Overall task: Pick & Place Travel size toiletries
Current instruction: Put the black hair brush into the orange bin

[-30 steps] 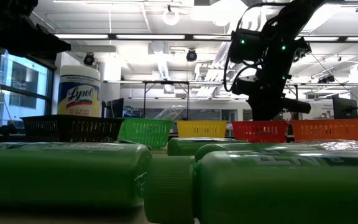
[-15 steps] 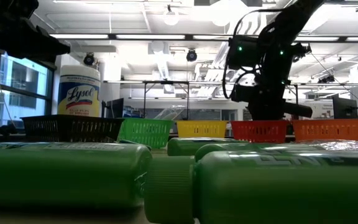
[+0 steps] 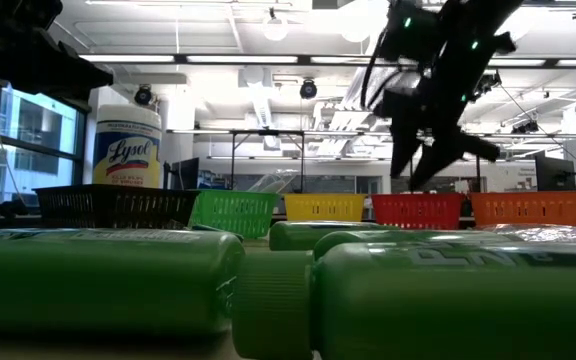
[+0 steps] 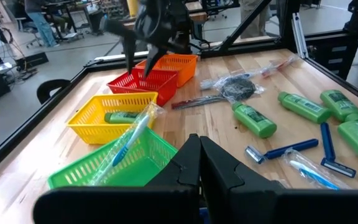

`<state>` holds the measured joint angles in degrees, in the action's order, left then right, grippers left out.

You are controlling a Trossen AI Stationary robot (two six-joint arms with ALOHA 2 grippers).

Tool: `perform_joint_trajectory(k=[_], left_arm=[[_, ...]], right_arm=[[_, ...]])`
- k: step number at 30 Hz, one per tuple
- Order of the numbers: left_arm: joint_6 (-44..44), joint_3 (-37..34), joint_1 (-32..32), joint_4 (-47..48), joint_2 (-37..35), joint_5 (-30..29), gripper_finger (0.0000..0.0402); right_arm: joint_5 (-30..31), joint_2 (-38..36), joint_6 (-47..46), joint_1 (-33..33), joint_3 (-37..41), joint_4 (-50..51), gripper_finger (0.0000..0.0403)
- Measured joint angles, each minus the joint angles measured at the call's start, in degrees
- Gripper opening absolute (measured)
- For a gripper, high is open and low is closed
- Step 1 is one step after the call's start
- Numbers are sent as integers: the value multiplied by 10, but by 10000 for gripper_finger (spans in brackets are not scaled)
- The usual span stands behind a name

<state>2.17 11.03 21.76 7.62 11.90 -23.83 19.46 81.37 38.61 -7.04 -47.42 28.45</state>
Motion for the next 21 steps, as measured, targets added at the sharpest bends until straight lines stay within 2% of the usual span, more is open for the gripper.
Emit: perform_joint_trajectory(k=[3, 6, 10, 15, 18, 21], left_arm=[[2, 0, 0, 0, 0, 0, 0], [2, 0, 0, -1, 0, 0, 0], [-4, 0, 0, -7, 0, 1, 0], [-42, 0, 0, -6, 0, 41, 0], [-55, 0, 0, -1, 0, 51, 0], [-51, 0, 0, 0, 0, 52, 0]], right_arm=[[49, -36, -31, 30, 0, 0, 192], [80, -85, -106, 66, 0, -26, 196], [38, -168, -214, 104, 0, -63, 187], [-50, -244, -339, 108, 13, -84, 158], [-107, -272, -356, 115, 56, -166, 127], [-87, -296, -359, 125, 125, -281, 86]])
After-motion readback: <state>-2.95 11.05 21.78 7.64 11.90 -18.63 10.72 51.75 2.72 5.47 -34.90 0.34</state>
